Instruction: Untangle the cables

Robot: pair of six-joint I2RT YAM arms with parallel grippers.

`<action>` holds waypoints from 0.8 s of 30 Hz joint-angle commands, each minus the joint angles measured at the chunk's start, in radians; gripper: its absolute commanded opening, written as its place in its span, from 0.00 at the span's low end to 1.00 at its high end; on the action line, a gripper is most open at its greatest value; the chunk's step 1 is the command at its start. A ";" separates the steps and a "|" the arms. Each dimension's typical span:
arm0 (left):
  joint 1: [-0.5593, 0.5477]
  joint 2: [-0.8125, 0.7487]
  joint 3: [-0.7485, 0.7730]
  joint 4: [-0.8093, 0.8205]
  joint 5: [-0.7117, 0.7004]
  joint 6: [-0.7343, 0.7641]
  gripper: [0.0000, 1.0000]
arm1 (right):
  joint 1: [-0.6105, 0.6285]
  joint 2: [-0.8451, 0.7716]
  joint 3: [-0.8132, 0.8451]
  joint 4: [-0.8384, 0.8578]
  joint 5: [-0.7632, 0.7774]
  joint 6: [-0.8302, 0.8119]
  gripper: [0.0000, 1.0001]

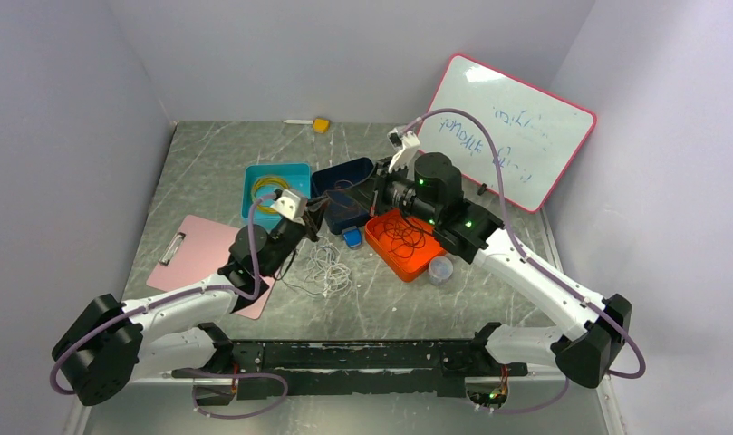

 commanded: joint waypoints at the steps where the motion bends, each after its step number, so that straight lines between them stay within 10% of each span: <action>1: -0.007 -0.013 -0.005 -0.036 -0.045 -0.006 0.08 | -0.004 -0.019 0.021 0.009 0.029 -0.017 0.00; 24: -0.004 -0.127 -0.064 -0.352 -0.407 -0.034 0.07 | -0.012 -0.152 0.094 -0.166 0.772 -0.352 0.00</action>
